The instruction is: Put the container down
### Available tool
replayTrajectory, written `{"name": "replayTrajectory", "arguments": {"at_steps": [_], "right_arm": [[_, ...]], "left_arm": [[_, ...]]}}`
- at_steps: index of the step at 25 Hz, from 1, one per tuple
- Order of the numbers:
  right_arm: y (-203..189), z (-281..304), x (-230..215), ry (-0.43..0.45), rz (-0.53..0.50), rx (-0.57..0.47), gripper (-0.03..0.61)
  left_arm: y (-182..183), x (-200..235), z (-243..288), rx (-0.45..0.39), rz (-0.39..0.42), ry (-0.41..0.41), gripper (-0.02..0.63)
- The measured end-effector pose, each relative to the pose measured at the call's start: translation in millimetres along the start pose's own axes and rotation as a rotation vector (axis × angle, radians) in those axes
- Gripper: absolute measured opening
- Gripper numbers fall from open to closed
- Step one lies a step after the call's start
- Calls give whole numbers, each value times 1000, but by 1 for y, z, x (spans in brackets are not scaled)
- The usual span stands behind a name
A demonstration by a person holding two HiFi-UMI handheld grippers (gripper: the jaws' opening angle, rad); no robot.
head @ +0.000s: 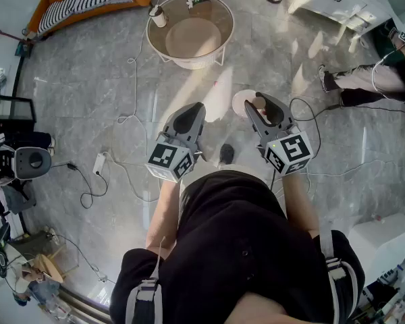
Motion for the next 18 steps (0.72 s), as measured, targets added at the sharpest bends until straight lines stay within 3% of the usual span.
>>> {"name": "replayTrajectory", "arguments": {"at_steps": [14, 18], "right_arm": [[4, -18, 12, 33, -32, -9, 140], [6, -25, 9, 54, 0, -24, 140]], "left_arm": [[6, -17, -16, -19, 19, 22, 29], [5, -24, -15, -15, 23, 24, 29]]}}
Point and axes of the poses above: the fingertips, and each gripper's own axes: z forward along the fingers, x to its left, y out of its top, the point moved 3 cm from there along -z, backward along the fingers, and after that the axes turned 9 degrees about z, right-handed, at the moved point
